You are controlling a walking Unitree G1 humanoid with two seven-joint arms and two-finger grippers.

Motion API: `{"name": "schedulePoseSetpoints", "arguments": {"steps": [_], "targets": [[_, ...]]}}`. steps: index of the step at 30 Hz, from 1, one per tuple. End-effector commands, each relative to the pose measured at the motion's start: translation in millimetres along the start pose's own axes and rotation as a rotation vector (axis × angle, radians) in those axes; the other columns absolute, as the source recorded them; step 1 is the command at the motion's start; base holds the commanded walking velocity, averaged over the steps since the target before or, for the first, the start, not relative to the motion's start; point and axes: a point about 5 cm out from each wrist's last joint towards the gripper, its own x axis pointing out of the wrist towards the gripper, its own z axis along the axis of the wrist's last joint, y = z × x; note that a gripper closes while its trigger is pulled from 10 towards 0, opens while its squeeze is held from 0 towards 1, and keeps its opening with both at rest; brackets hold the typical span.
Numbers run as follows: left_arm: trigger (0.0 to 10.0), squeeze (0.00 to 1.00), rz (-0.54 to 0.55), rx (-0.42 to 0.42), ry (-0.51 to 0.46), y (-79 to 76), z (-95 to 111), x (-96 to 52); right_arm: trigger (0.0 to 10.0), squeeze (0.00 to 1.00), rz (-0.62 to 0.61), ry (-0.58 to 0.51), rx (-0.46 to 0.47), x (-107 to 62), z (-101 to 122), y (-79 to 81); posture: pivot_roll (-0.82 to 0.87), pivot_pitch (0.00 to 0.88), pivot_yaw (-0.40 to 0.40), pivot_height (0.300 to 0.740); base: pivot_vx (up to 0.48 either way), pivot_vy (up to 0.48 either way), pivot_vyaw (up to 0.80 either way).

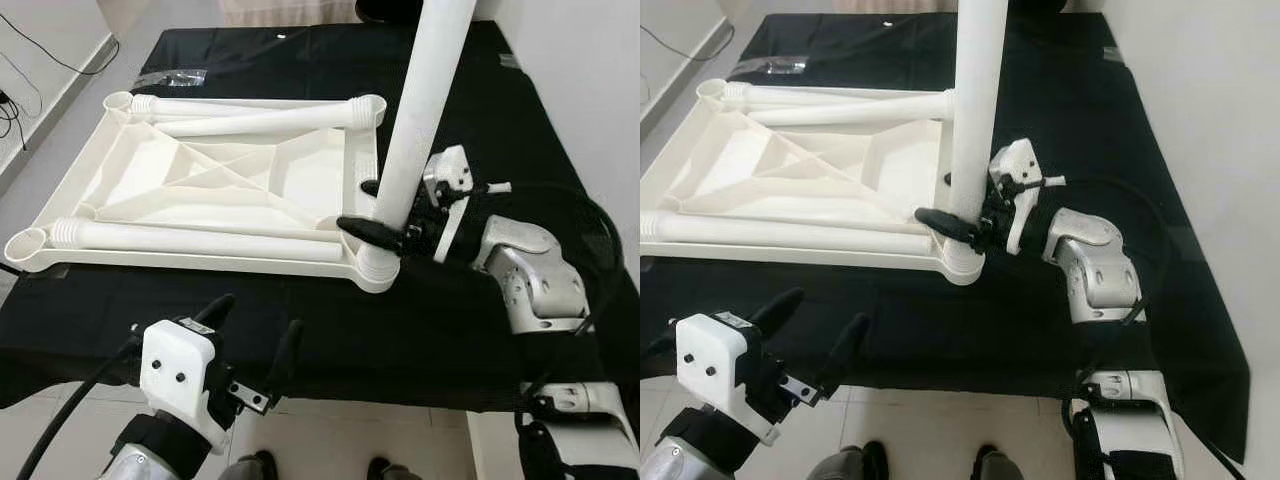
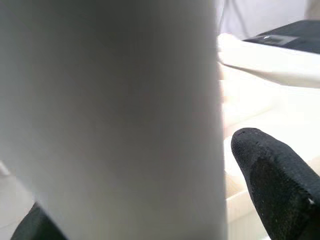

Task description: Building children table

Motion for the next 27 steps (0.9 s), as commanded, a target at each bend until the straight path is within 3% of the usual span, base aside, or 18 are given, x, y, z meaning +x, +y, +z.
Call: {"name": "schedulePoseSetpoints", "arguments": {"steps": [1, 5, 6, 11, 16, 18, 21, 22, 23, 24, 25, 26, 27], "targets": [[10.0, 0.0, 0.0, -0.011, 0.026, -1.2, -2.9, -1.7, 10.0, 0.0, 0.044, -0.008, -0.01, 3.2, 0.8, 2.2, 0.13, 0.208, 0.007, 0.74, 0.0, 0.0, 0.0], [10.0, 0.0, -0.023, -0.019, 0.03, -5.8, -3.1, 0.1, 10.0, 0.0, 0.116, -0.028, 0.044, 2.9, 1.5, -5.1, 0.14, 0.201, 0.003, 0.74, 0.0, 0.0, 0.0], [10.0, 0.0, -0.025, -0.017, 0.028, -6.0, -3.0, 1.1, 0.0, 0.0, 0.135, -0.042, 0.051, 2.7, 3.3, -7.0, 0.14, 0.202, 0.002, 0.74, 0.0, 0.0, 0.0], [10.0, 0.0, -0.022, -0.014, 0.024, -5.4, -2.9, 3.6, 0.0, 0.0, 0.209, -0.068, 0.062, -3.9, 9.1, -11.7, 0.14, 0.196, 0.004, 0.74, 0.0, 0.0, 0.0], [10.0, 0.0, -0.021, -0.015, 0.022, -4.6, -3.3, 4.6, 0.0, 0.0, 0.197, -0.061, 0.036, -8.9, 6.0, -9.4, 0.13, 0.189, 0.011, 0.74, 0.0, 0.0, 0.0], [10.0, 0.0, -0.022, -0.016, 0.023, -4.8, -3.9, 4.5, 0.0, 0.0, 0.108, -0.038, -0.013, -11.7, 0.1, -5.3, 0.13, 0.184, 0.006, 0.74, 0.0, 0.0, 0.0], [10.0, 0.0, -0.021, -0.018, 0.028, -5.2, -4.7, 4.2, 0.0, 0.0, -0.205, -0.058, -0.008, -6.7, -9.6, 0.6, 0.13, 0.181, -0.001, 0.74, 0.0, 0.0, 0.0], [10.0, 0.0, -0.021, -0.018, 0.028, -5.2, -4.7, 4.2, 0.0, 0.0, -0.205, -0.058, -0.008, -6.7, -9.6, 0.6, 0.13, 0.181, -0.001, 0.74, 0.0, 0.0, 0.0], [10.0, 0.0, -0.022, -0.018, 0.029, -5.3, -4.7, 3.9, 0.0, 0.0, -0.406, -0.065, 0.021, -4.1, -15.7, 3.6, 0.13, 0.181, -0.002, 0.74, 0.0, 0.0, 0.0], [10.0, 0.0, -0.023, -0.018, 0.03, -4.9, -4.6, 3.8, 0.0, 0.0, -0.607, 0.026, -0.001, -4.8, -31.5, 19.1, 0.12, 0.182, 0.009, 0.74, 0.0, 0.0, 0.0], [10.0, 0.0, -0.023, -0.018, 0.03, -4.9, -4.6, 3.8, 0.0, 0.0, -0.607, 0.026, -0.001, -4.8, -31.5, 19.1, 0.12, 0.182, 0.009, 0.74, 0.0, 0.0, 0.0], [10.0, 0.0, -0.023, -0.018, 0.031, -4.6, -4.5, 4.0, 0.0, 0.0, -0.746, 0.061, 0.003, -7.6, -40.7, 35.2, 0.12, 0.182, 0.012, 0.74, 0.0, 0.0, 0.0], [10.0, 0.0, -0.023, -0.018, 0.031, -4.6, -4.5, 4.0, 0.0, 0.0, -0.746, 0.061, 0.003, -7.6, -40.7, 35.2, 0.12, 0.182, 0.012, 0.74, 0.0, 0.0, 0.0]]}}
